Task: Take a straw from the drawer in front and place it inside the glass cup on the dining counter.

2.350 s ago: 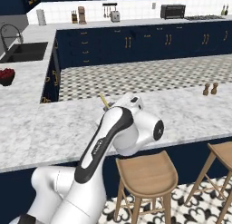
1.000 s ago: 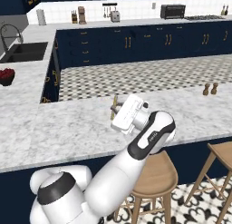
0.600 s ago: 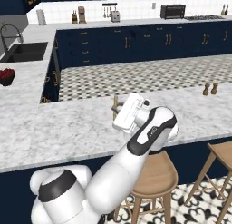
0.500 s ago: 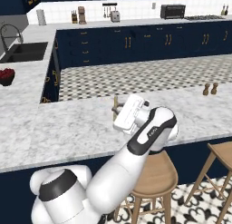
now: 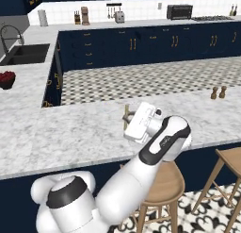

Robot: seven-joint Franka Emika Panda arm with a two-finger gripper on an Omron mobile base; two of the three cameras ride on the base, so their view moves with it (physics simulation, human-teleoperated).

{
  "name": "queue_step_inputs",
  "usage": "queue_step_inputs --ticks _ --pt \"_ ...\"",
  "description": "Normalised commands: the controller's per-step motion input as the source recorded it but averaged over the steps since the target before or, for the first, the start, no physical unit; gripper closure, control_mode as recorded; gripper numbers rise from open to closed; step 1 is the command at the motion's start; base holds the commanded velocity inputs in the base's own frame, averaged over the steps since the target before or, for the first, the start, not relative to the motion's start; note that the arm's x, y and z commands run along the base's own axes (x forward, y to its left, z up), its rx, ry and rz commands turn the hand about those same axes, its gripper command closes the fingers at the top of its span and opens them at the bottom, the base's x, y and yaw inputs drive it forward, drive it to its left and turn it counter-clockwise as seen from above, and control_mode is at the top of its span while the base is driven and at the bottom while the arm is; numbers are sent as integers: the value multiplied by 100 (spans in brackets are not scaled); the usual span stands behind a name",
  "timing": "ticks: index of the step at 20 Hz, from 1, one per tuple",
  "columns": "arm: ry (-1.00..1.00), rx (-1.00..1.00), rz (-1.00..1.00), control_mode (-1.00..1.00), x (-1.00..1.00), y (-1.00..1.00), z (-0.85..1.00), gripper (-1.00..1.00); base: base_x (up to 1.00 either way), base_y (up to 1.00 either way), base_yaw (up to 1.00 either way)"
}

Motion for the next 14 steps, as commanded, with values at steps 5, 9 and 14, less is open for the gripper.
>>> queue_step_inputs --ticks 5,9,14 --pt "4 0 1 -100 0 -52 -3 100 0 0 0" --pt "6 0 0 -100 6 -46 -7 100 0 0 0" --pt "7 0 6 -100 14 -47 -13 100 0 0 0"
